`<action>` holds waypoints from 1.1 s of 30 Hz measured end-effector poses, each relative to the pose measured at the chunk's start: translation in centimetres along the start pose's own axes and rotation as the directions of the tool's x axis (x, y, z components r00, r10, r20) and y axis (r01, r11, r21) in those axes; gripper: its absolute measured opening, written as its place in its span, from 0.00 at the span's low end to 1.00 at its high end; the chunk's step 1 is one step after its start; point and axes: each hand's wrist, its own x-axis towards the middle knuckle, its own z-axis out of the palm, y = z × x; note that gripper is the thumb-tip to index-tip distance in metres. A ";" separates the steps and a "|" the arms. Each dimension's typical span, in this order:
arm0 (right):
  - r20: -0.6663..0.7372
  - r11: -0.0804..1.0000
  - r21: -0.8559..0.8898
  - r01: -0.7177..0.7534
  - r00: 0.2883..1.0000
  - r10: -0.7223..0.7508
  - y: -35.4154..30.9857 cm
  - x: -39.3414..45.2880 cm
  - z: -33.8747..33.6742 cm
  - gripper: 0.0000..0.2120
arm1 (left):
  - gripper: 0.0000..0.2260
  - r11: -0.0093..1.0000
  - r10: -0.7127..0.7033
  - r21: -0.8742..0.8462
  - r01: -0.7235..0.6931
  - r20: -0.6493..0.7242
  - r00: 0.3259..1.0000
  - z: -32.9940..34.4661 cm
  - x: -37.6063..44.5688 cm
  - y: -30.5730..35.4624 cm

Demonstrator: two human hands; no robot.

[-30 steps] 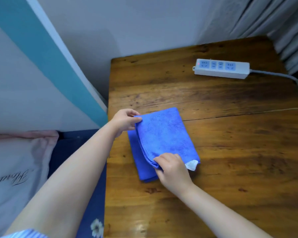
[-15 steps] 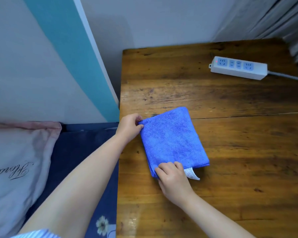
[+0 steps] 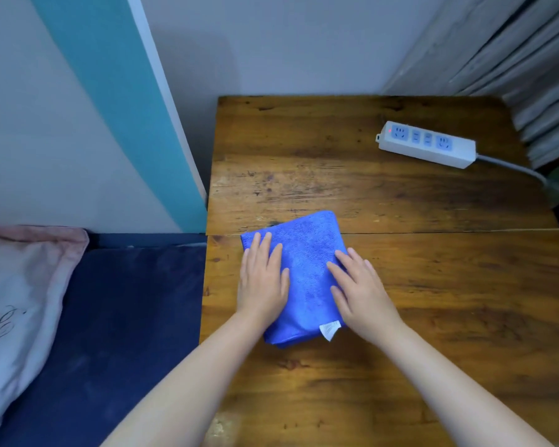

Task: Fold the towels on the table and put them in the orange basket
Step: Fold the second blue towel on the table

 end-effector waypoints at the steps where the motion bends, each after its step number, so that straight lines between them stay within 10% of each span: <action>1: 0.050 0.998 -0.059 0.026 0.998 -0.023 0.5 0.0 0.9 0.21 | 0.22 0.999 -0.026 0.036 0.026 0.018 0.999 0.4 0.0 0.4; 18: 0.295 0.973 -0.059 0.223 0.935 -0.196 2.1 8.2 1.5 0.36 | 0.26 0.966 -0.244 0.053 0.251 -0.115 0.963 4.0 -0.9 0.8; 24: 0.397 0.981 0.165 -0.097 0.917 0.024 4.6 9.9 0.3 0.24 | 0.28 0.966 -0.231 0.093 0.240 -0.098 0.968 4.1 -0.9 0.7; 28: 0.174 0.964 0.225 0.145 0.967 -0.186 5.5 4.6 -0.4 0.25 | 0.34 0.957 -0.285 -0.063 0.282 -0.045 0.957 2.8 -1.4 1.3; 33: -0.129 0.824 0.315 0.471 0.882 -0.454 6.4 -2.8 -1.4 0.13 | 0.11 0.976 -0.075 -0.216 -0.004 -0.357 0.931 2.8 -6.5 3.2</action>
